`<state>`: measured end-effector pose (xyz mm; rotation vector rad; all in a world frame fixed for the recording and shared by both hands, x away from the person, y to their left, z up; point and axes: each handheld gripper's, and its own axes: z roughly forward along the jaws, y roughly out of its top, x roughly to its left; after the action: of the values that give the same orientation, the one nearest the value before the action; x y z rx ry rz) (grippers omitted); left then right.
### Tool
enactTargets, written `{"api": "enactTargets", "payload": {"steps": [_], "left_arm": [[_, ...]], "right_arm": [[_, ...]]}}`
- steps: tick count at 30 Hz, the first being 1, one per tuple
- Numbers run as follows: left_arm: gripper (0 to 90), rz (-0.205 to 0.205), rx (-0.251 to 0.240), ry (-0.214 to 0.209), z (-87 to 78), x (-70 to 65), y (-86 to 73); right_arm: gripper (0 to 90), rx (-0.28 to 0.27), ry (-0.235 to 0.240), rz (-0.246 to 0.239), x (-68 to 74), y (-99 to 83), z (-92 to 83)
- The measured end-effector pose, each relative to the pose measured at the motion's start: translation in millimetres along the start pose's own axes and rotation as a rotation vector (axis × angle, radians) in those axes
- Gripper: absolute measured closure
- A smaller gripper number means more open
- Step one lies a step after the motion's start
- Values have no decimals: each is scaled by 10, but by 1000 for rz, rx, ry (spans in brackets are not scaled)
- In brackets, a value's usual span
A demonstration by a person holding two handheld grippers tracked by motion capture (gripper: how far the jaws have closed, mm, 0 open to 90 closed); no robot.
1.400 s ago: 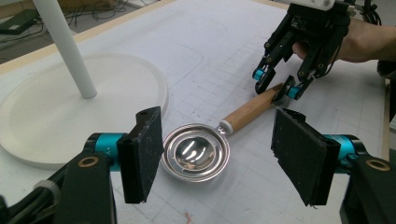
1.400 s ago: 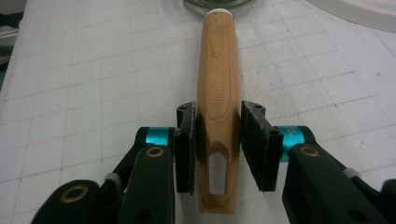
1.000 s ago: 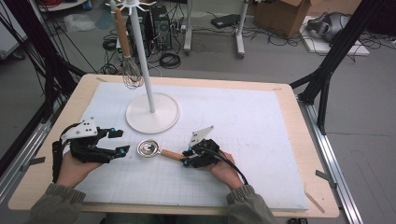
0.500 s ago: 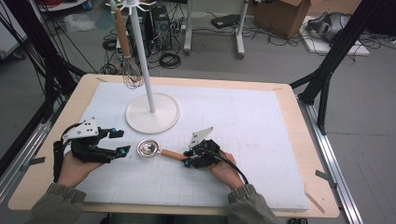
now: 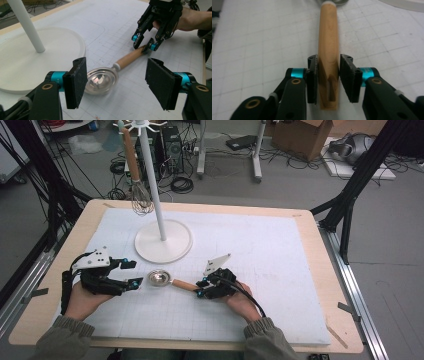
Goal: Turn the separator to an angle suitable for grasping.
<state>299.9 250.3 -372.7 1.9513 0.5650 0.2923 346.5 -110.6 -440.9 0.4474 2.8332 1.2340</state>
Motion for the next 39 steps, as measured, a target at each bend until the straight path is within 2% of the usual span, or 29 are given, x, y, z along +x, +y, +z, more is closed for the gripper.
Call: {"api": "enactTargets", "payload": {"steps": [1, 6, 10, 16, 23, 26, 33, 35, 39], "left_arm": [[342, 2, -1, 1, -4, 2, 4], [343, 1, 4, -8, 22, 6, -4], [342, -1, 11, -15, 60, 8, 1], [344, 3, 9, -30, 110, 1, 30], [345, 16, 19, -42, 170, -12, 58], [344, 16, 22, -42, 177, -13, 57], [345, 20, 28, -46, 199, -27, 53], [345, 20, 31, -48, 205, -30, 51], [345, 20, 30, -49, 214, -23, 53]], "right_arm": [[616, 7, -1, 4, 9, 3, 16], [617, 16, -14, -2, 34, 16, 60], [671, 26, -40, -22, 52, 27, 67], [703, 5, 6, -31, 6, 22, 42], [704, 15, -4, -55, 27, 41, 39], [686, 25, -20, -54, 42, 32, 74], [697, 37, -46, -84, 83, 52, 75], [700, 37, -34, -67, 74, 51, 70], [703, 39, -28, -62, 73, 57, 62]]}}
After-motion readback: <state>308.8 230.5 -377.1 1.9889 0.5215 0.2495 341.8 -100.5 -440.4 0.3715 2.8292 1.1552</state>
